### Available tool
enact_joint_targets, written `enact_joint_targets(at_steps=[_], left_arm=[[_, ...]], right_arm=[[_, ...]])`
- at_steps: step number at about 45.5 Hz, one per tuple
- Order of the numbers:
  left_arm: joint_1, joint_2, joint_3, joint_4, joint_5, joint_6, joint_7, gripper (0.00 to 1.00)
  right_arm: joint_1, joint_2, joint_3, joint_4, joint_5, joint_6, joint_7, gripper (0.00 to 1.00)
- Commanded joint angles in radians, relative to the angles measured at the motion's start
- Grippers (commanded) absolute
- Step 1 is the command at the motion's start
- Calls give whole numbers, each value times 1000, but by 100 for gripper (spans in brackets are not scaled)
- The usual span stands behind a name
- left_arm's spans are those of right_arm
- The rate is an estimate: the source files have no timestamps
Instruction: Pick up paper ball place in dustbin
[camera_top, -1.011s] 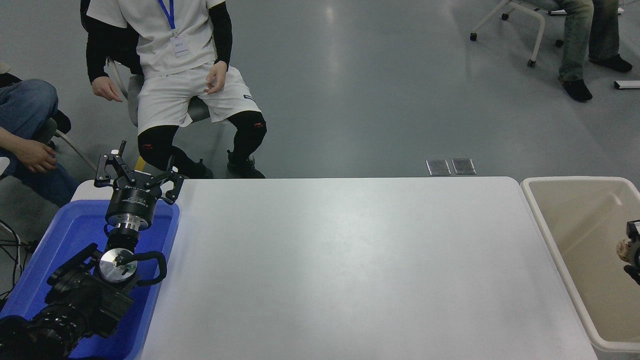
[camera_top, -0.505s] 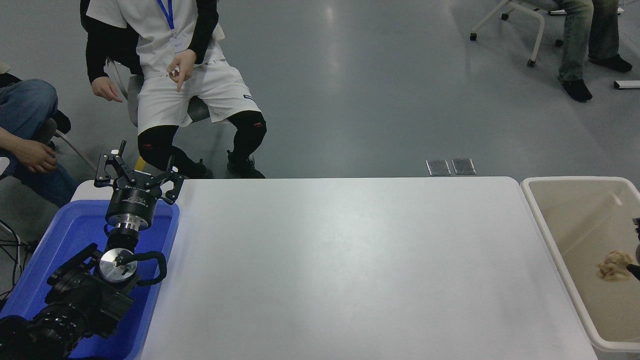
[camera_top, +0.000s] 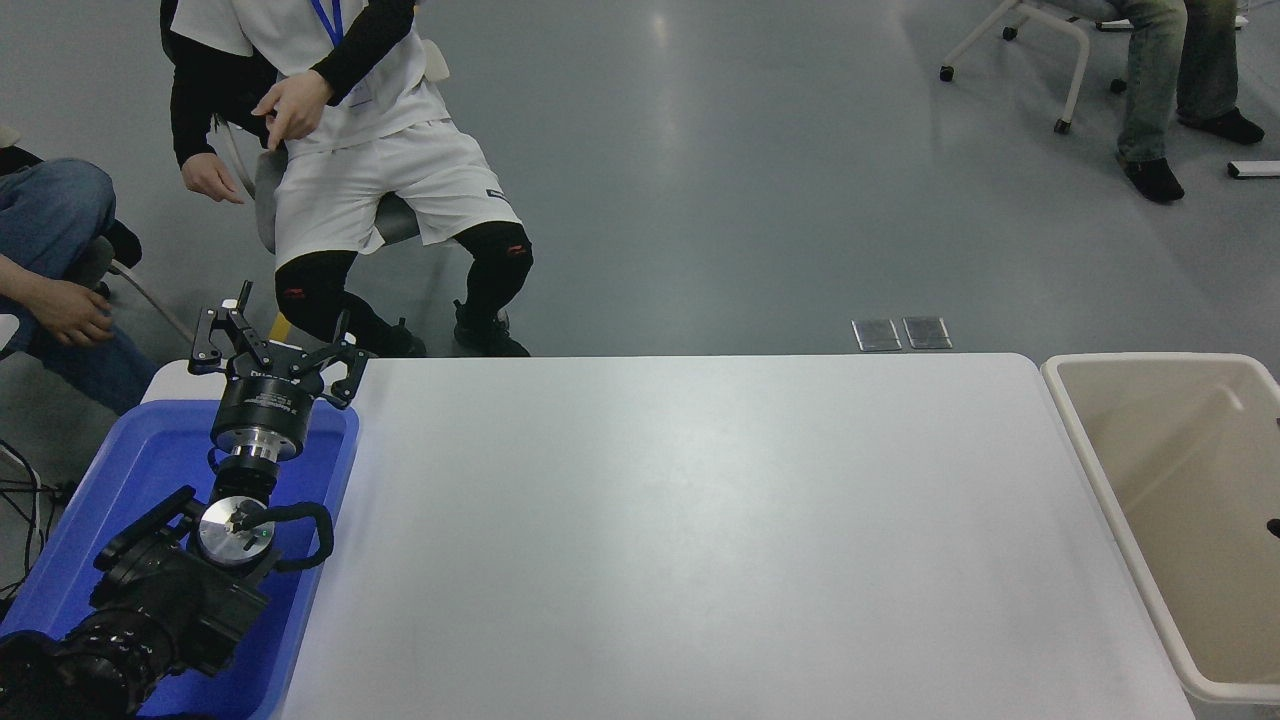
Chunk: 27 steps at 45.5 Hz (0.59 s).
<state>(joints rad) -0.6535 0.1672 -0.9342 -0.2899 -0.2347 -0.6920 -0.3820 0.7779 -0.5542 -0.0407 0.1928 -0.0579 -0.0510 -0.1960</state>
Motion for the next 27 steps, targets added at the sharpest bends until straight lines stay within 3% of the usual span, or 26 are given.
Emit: enact_joint_targets(at_steps=[1, 12, 27], left_arm=[[0, 0, 0, 0, 0, 0, 0, 99], [0, 0, 0, 0, 0, 0, 0, 99], [0, 0, 0, 0, 0, 0, 0, 99]], right_arm=[[21, -59, 195, 109, 0, 5, 0, 100], [-6, -64, 603, 306, 4, 13, 0, 100], [-98, -23, 877, 462, 20, 20, 9, 100]])
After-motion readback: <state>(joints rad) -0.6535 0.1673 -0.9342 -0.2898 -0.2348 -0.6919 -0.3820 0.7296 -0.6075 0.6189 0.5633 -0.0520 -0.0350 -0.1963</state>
